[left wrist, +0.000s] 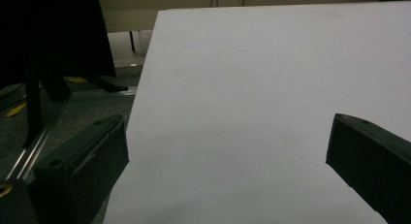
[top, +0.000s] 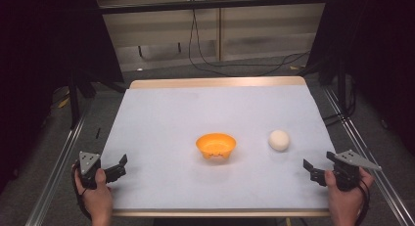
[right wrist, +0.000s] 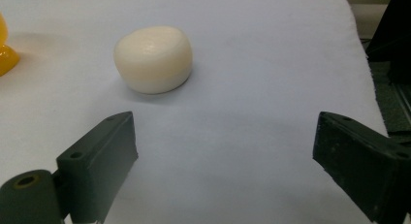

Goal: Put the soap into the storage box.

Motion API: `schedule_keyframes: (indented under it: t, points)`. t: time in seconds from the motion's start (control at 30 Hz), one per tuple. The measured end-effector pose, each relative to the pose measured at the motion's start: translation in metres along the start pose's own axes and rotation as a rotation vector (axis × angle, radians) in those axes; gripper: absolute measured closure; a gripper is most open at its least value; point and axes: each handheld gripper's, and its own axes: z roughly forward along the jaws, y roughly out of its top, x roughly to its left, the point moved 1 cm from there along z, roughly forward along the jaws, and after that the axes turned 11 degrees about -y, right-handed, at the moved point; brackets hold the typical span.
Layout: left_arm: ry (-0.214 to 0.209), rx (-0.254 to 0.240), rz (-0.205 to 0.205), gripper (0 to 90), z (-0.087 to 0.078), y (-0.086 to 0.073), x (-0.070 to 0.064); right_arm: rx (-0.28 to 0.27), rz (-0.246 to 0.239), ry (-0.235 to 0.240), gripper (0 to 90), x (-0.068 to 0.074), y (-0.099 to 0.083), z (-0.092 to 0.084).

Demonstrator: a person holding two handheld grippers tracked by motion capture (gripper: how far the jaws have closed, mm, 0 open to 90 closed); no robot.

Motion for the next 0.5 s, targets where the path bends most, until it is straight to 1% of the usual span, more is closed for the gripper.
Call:
schedule_keyframes:
  t: [0.07,0.1,0.13,0.17,0.2,0.23,0.27,0.33,0.37,0.4,0.43,0.5]
  points:
    - [0.001,0.009,0.012,1.3,0.0,0.0,0.0,0.024,-0.018,0.011,10.8,0.001,0.001,0.002]
    - [-0.004,0.01,0.007,1.4,0.001,0.0,0.0,0.042,-0.026,0.024,10.9,0.001,0.002,0.004]
    - [-0.004,0.01,0.007,1.4,0.001,0.0,0.0,0.042,-0.026,0.024,10.9,0.001,0.002,0.004]
    - [-0.004,0.018,0.011,1.4,0.001,0.0,0.0,0.057,-0.036,0.024,10.9,0.002,0.003,0.005]
    - [-0.001,0.018,0.011,1.5,0.002,0.0,-0.001,0.081,-0.054,0.034,10.9,0.002,0.004,0.007]
    - [-0.001,0.018,0.011,1.5,0.002,0.0,-0.001,0.081,-0.054,0.034,10.9,0.002,0.004,0.007]
    - [-0.007,0.02,0.013,1.5,0.002,0.001,-0.001,0.103,-0.073,0.041,10.9,0.003,0.005,0.009]
    - [-0.009,0.022,0.013,1.6,0.002,0.001,-0.001,0.125,-0.08,0.046,10.9,0.003,0.007,0.011]
    - [-0.009,0.022,0.014,1.6,0.002,0.001,-0.001,0.125,-0.08,0.046,10.9,0.003,0.007,0.011]
    - [-0.007,0.022,0.009,1.6,0.002,0.001,-0.001,0.144,-0.1,0.047,10.9,0.003,0.009,0.012]
    - [-0.011,0.024,0.01,1.6,0.002,0.001,-0.001,0.157,-0.102,0.05,10.9,0.004,0.01,0.012]
    - [-0.017,0.025,0.005,1.7,0.003,0.001,-0.001,0.164,-0.106,0.056,10.9,0.004,0.011,0.013]
